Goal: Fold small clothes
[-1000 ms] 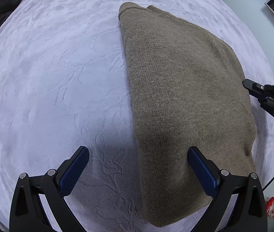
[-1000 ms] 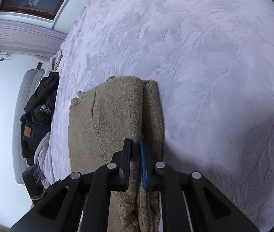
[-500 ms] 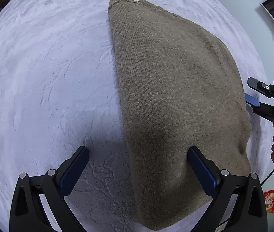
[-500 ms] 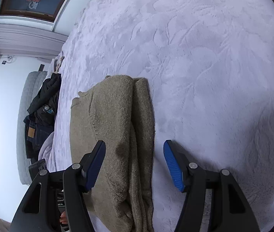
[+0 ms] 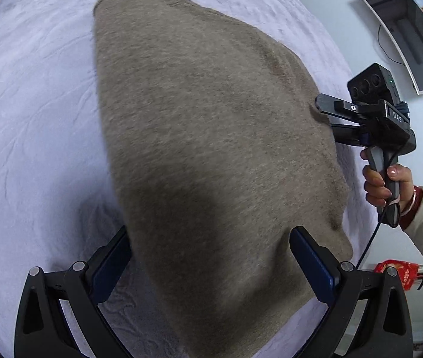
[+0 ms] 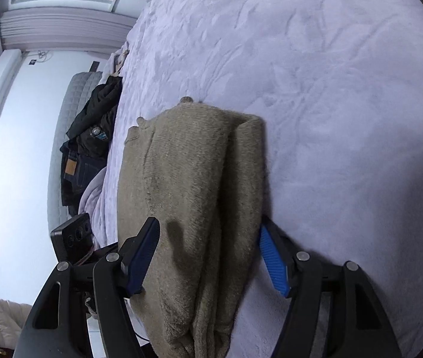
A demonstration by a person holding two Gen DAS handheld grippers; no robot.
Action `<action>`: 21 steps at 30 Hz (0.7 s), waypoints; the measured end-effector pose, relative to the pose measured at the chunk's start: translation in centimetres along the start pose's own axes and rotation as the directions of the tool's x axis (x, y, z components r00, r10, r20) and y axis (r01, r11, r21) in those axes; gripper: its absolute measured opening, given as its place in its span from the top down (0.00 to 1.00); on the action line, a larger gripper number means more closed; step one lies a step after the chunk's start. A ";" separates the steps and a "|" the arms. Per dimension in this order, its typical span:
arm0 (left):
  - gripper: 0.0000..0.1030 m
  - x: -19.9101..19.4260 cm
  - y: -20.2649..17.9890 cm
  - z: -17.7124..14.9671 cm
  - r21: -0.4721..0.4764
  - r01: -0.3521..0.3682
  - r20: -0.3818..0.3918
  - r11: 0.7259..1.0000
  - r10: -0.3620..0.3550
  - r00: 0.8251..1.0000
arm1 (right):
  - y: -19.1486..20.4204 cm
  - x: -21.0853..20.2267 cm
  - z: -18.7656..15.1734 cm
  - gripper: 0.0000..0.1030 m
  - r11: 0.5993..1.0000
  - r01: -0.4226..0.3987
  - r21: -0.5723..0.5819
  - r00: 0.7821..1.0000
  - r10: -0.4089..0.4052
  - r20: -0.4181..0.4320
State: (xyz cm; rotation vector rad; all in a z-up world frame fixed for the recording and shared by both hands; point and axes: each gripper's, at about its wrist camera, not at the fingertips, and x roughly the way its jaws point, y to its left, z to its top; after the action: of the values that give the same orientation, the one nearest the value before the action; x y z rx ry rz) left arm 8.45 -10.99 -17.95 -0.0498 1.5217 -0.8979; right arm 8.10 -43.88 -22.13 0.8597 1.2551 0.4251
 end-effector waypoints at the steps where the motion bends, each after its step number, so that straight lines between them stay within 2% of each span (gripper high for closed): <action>1: 0.01 0.2 -0.4 0.3 0.007 0.025 0.001 1.000 -0.025 1.000 | 0.2 0.4 0.3 0.30 1.000 -0.023 -0.010 1.000 0.023 -0.012; 4: 0.01 1.5 -1.0 0.8 0.009 -0.013 -0.010 1.000 0.013 1.000 | 0.3 2.2 1.2 0.30 0.998 -0.065 -0.018 0.997 0.064 -0.050; 6: 0.01 1.9 -1.1 0.7 0.006 -0.036 -0.004 0.999 0.036 0.999 | 0.0 3.2 1.4 0.35 0.998 -0.063 0.012 0.997 0.063 -0.051; 7: 0.01 1.7 -1.2 0.6 0.002 -0.038 0.008 0.999 0.038 0.999 | -0.2 3.3 1.3 0.46 0.998 -0.050 0.037 0.998 0.052 -0.043; 8: 0.07 1.2 -1.3 0.5 0.000 -0.037 0.029 0.999 0.037 0.999 | -0.3 3.3 1.3 0.59 0.997 -0.046 0.061 0.998 0.048 -0.038; 9: 0.16 0.8 -1.3 0.3 -0.001 -0.035 0.045 0.999 0.035 0.998 | -0.3 3.2 1.2 0.62 0.995 -0.063 0.075 0.997 0.065 -0.033; 10: 0.20 0.3 -1.2 0.1 -0.001 -0.031 0.056 1.000 0.031 0.998 | -0.2 2.9 0.9 0.64 0.994 -0.069 0.083 0.997 0.071 -0.017; 12: 0.37 -0.9 -1.0 -0.3 -0.011 -0.009 0.080 1.000 0.009 0.997 | 0.5 2.3 0.5 0.66 0.993 -0.086 0.086 0.996 0.084 0.020; 14: 0.46 -2.1 -0.7 -0.5 -0.020 0.015 0.098 1.000 -0.013 0.995 | 1.2 1.7 0.1 0.66 0.985 -0.137 0.101 0.990 0.132 0.048; 19: 0.47 -5.0 -1.2 -2.0 -0.001 0.047 0.130 0.999 -0.047 0.990 | 3.8 0.9 -1.2 0.66 0.973 -0.198 0.120 0.979 0.190 0.076; 21: 0.47 -6.4 -1.6 -3.1 0.017 0.053 0.141 0.998 -0.055 0.988 | 5.0 0.6 -1.7 0.66 0.974 -0.196 0.111 0.979 0.189 0.073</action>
State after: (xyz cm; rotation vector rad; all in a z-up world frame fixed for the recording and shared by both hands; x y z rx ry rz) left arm 6.31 -7.21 -12.15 -0.1433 1.3877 -0.9281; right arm 7.49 -39.76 -18.88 1.0934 1.1526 0.4786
